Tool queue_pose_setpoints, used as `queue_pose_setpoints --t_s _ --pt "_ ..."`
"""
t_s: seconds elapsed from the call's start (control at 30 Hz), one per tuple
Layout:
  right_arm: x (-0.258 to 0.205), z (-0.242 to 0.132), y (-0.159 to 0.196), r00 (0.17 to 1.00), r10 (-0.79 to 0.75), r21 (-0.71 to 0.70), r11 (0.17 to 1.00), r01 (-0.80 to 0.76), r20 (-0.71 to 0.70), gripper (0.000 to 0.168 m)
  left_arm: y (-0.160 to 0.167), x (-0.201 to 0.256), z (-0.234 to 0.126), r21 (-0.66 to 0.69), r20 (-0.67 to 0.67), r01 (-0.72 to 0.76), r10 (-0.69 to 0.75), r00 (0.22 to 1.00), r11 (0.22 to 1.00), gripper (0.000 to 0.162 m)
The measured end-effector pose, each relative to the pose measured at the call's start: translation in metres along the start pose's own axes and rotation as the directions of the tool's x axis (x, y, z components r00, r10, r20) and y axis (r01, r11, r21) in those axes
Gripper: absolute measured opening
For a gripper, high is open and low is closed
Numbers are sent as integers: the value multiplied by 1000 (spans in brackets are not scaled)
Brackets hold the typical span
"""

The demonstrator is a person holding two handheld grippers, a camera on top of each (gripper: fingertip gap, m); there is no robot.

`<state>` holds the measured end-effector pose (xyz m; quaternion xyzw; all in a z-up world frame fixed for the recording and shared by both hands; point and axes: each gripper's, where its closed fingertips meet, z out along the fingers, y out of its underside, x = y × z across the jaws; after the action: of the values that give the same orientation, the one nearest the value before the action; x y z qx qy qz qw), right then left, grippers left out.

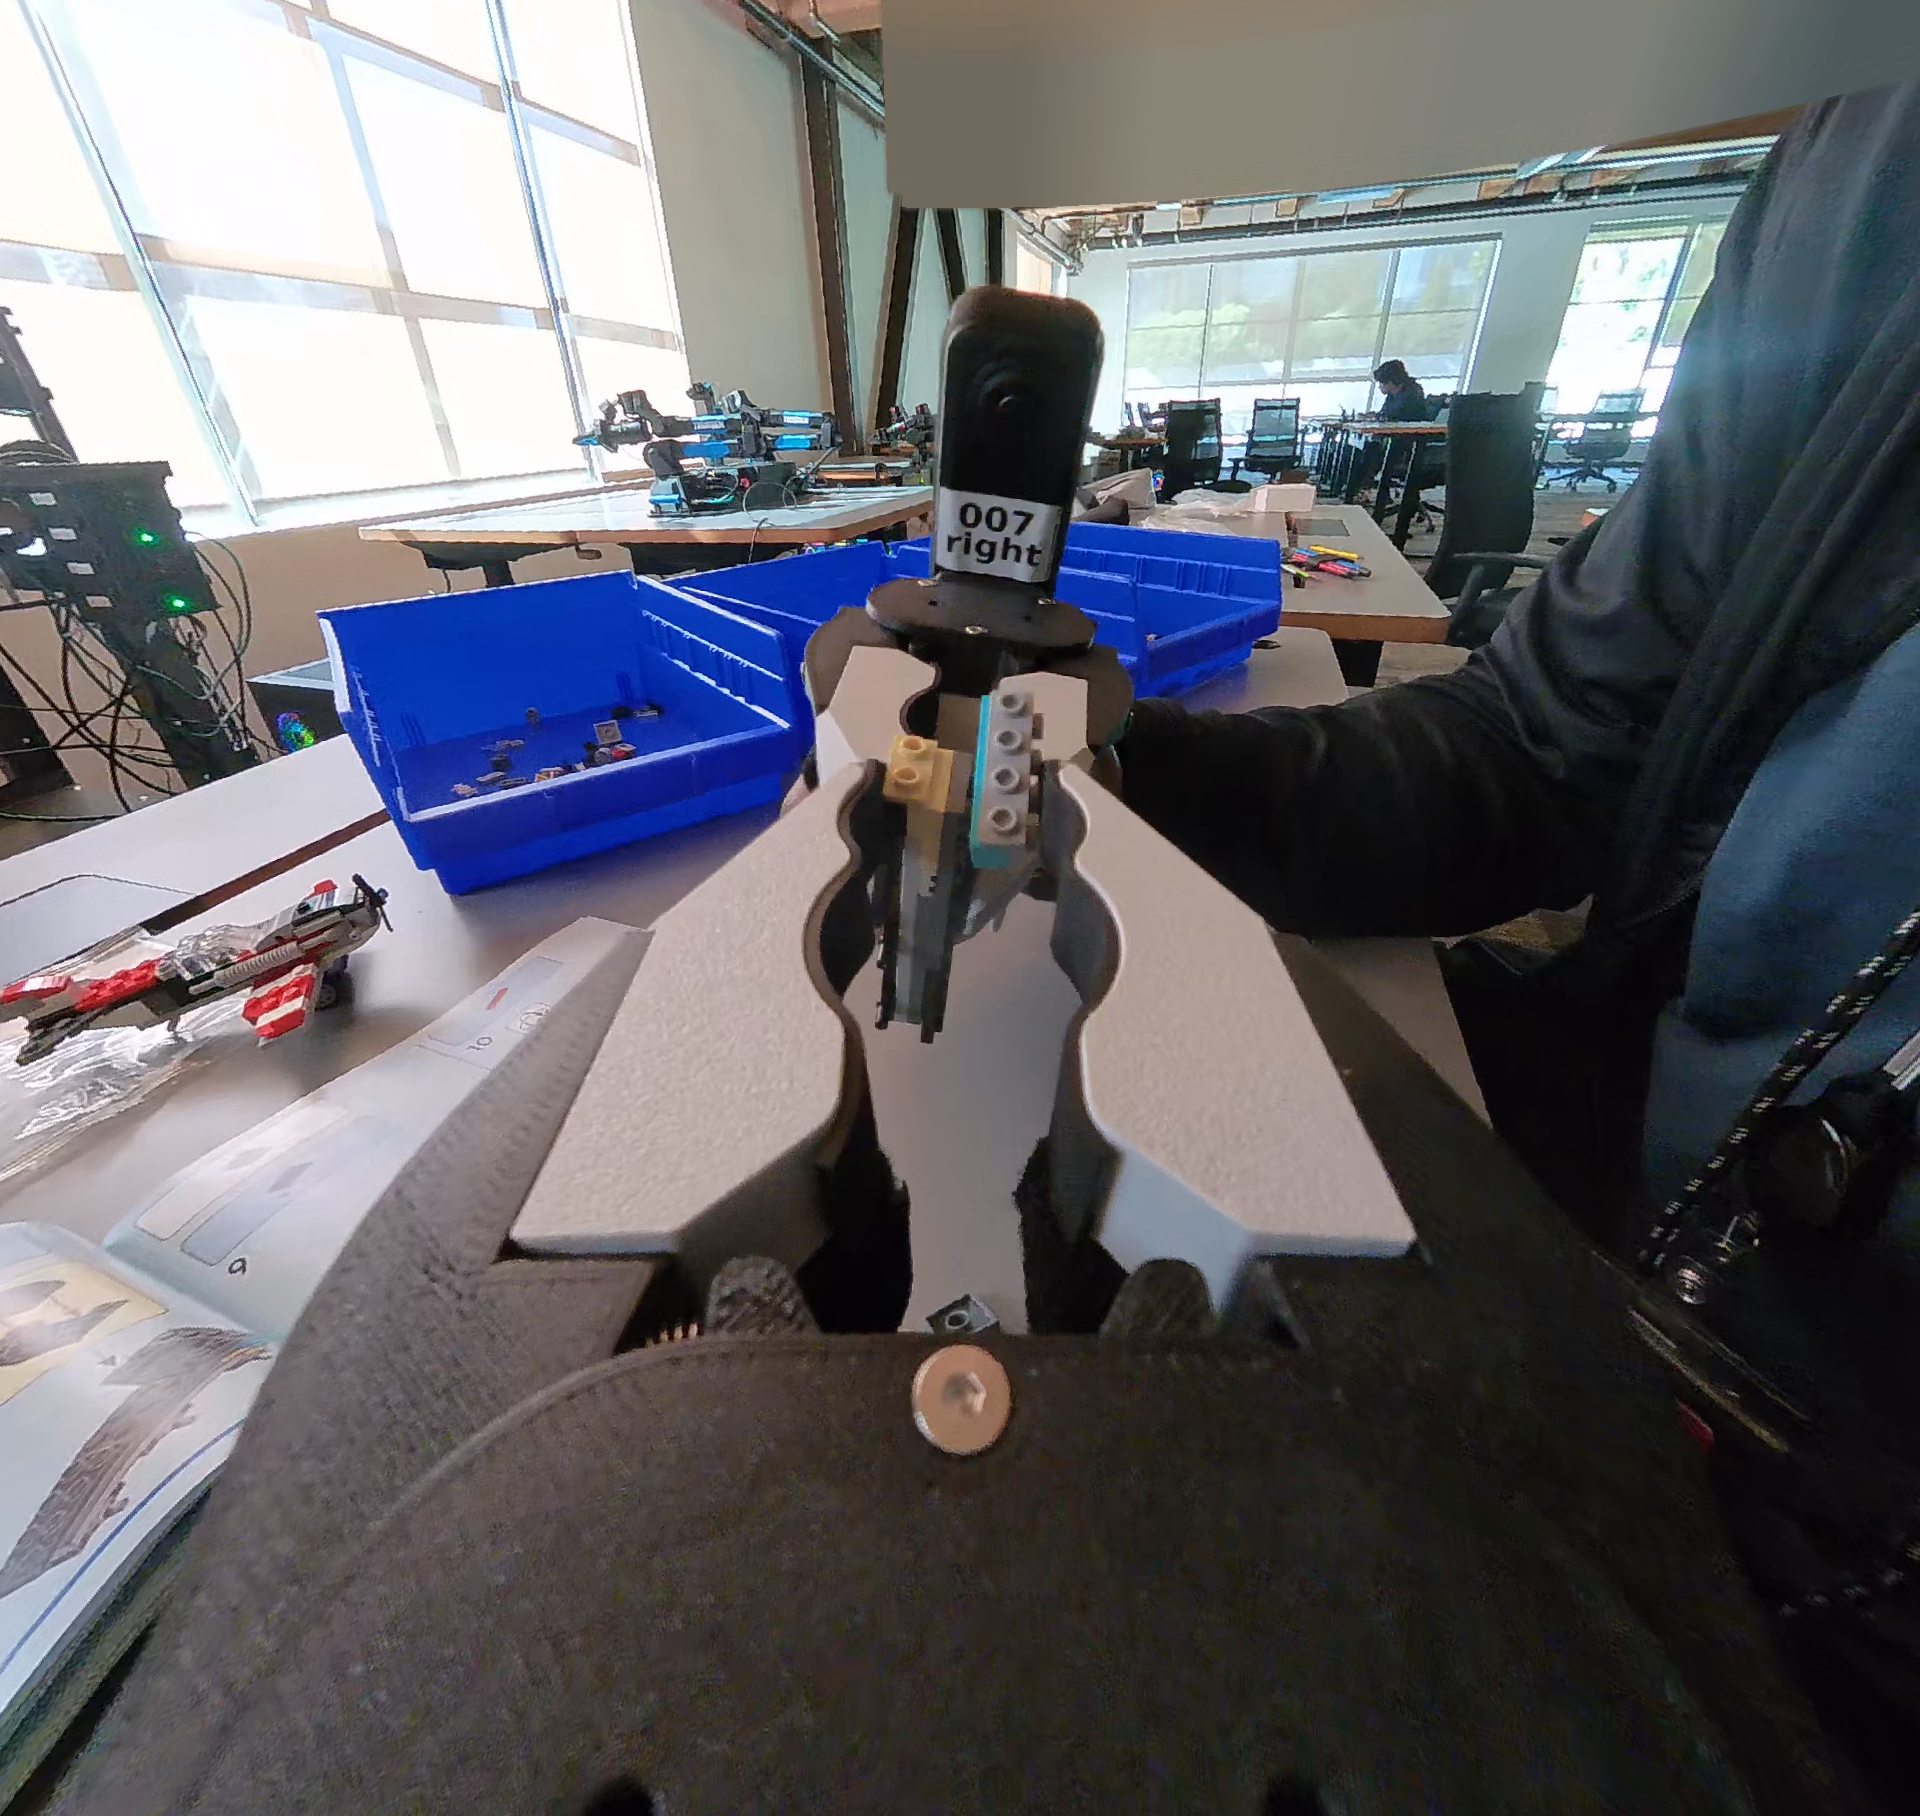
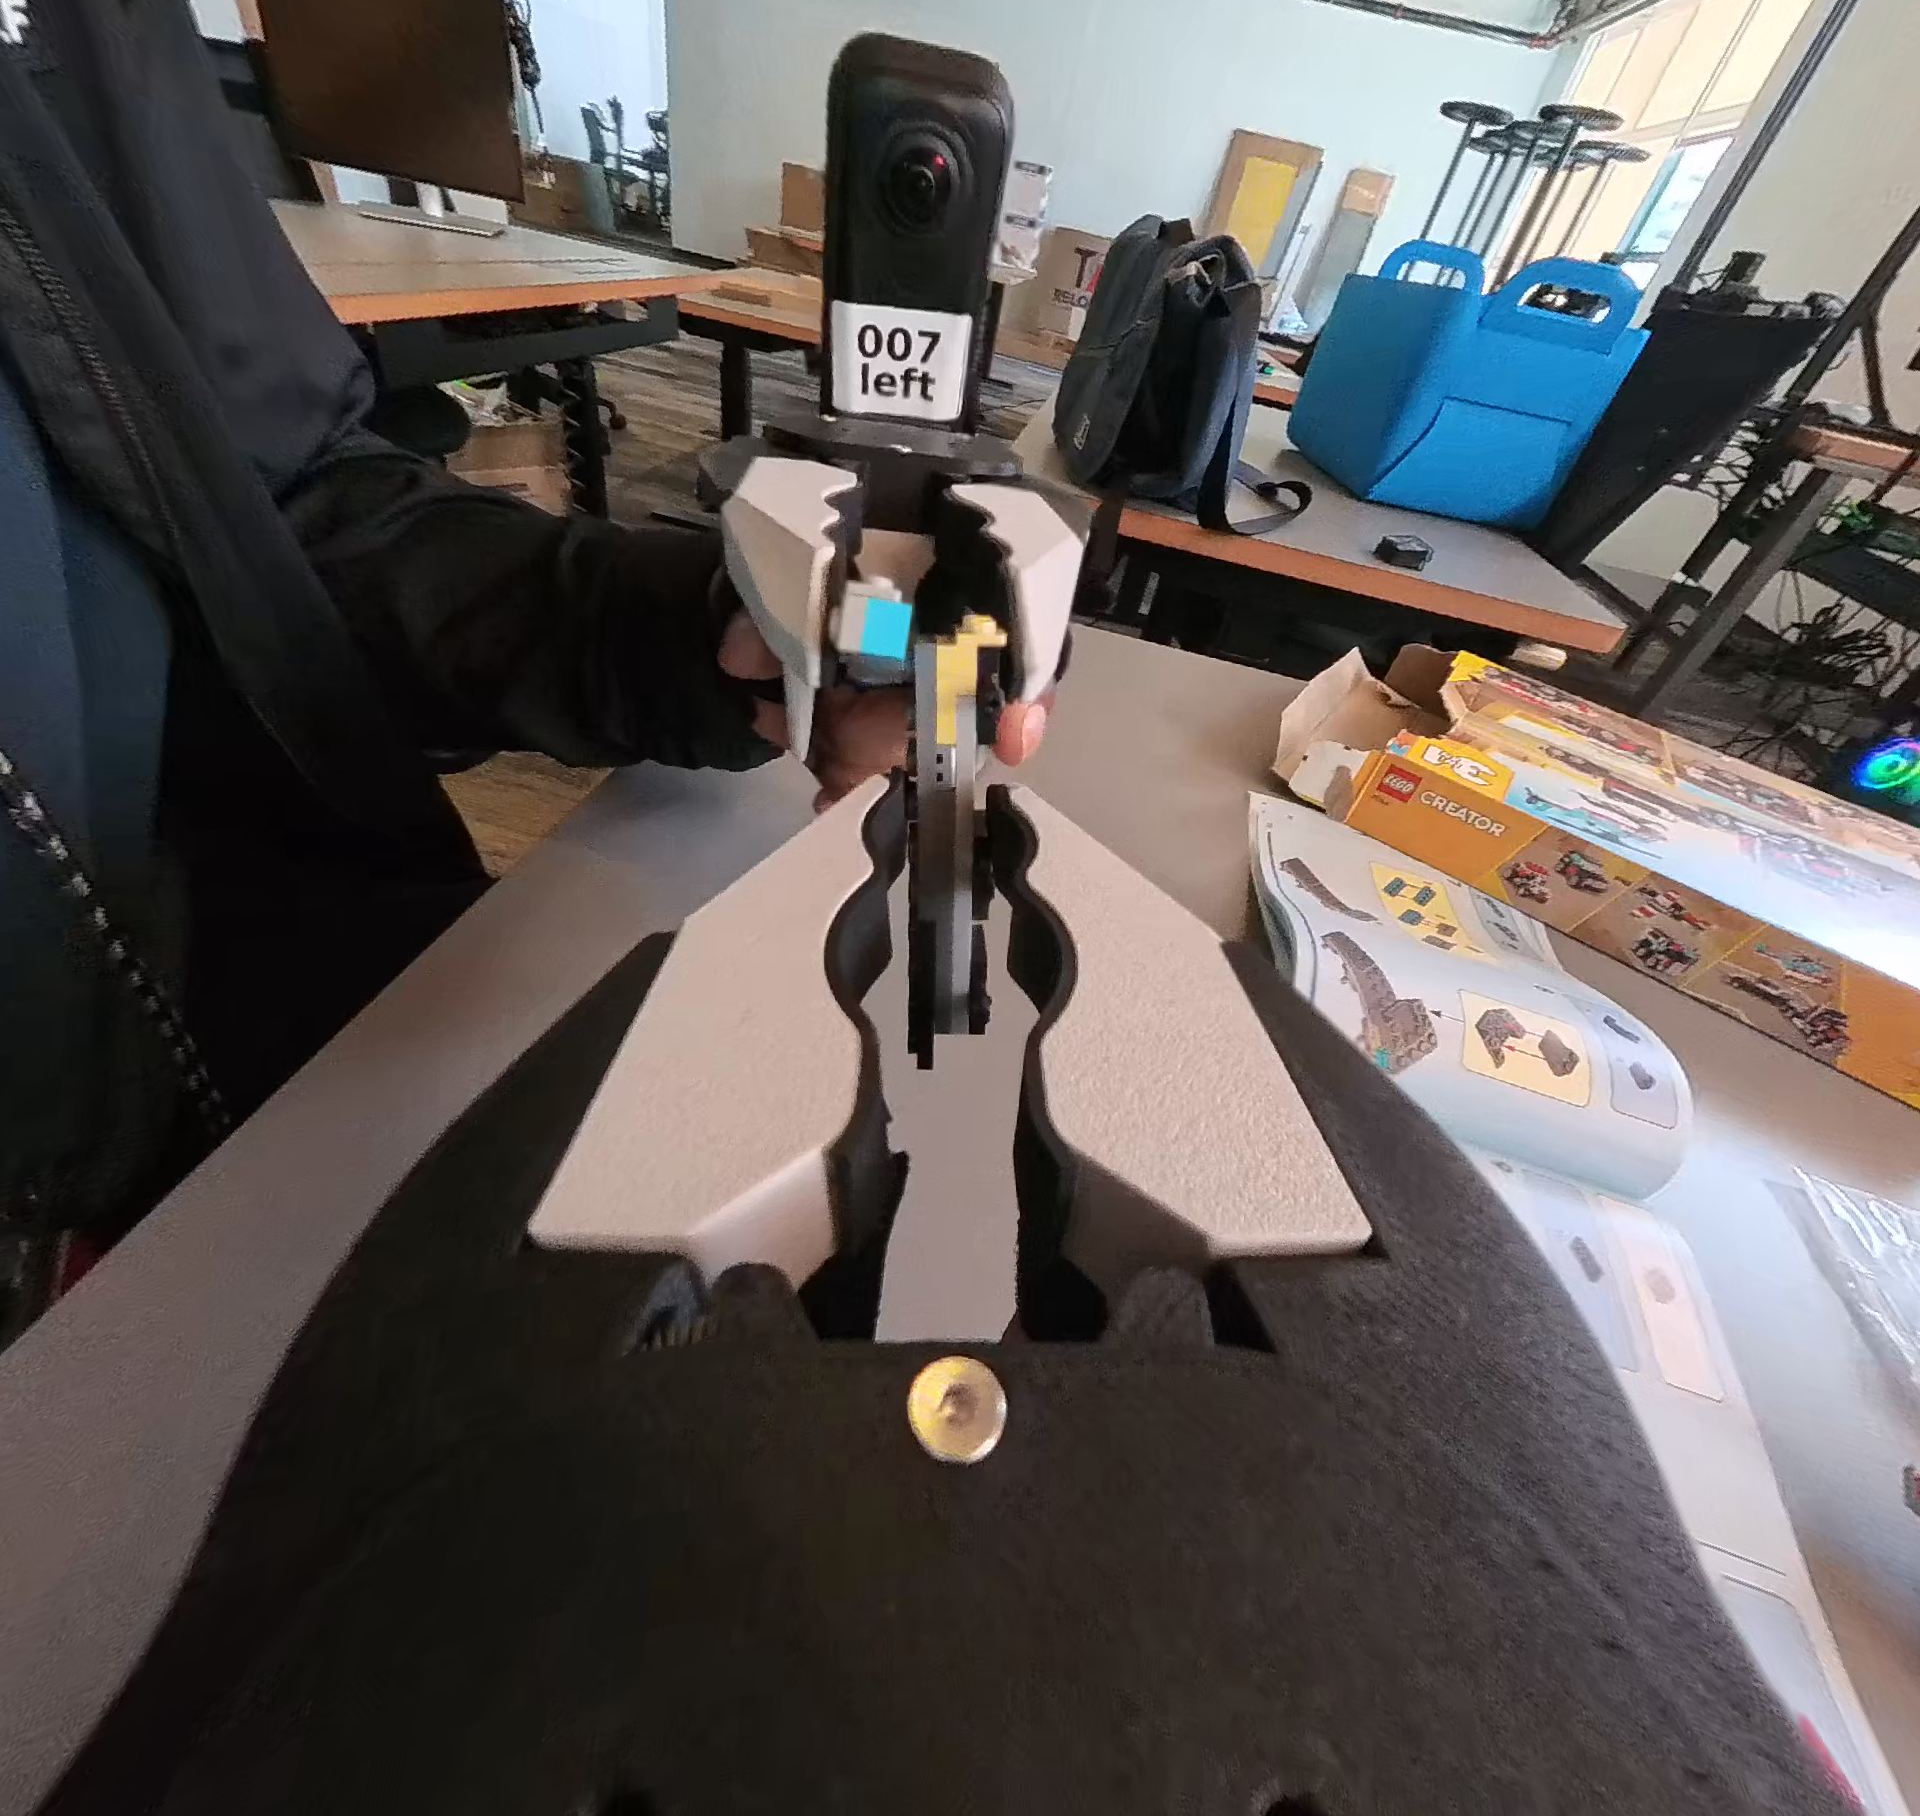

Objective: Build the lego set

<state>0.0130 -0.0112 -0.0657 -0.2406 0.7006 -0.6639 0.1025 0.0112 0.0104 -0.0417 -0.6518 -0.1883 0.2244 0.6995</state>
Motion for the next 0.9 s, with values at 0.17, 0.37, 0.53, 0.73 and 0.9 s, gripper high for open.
queue_pose_setpoints --t_s 0.17,0.37,0.53,0.73,0.9 --pt "-4 0 -1 998 41 8 999 -41 39 15 1 2 -1 -26 -5 -25 25 1000 999 29" --pt "-5 1 2 996 70 -10 997 -70 58 14 6 1 -3 -82 -6 -24 24 1000 996 29" --pt "-6 1 3 995 74 -12 997 -74 63 14 8 1 -4 -97 -20 18 -20 1000 995 29" --pt "-5 0 0 997 60 2 998 -60 52 14 4 2 -4 -64 -42 64 -67 997 996 28" --pt "-3 -1 -3 998 51 12 999 -51 40 15 1 2 -3 -43 -42 70 -72 997 997 28"
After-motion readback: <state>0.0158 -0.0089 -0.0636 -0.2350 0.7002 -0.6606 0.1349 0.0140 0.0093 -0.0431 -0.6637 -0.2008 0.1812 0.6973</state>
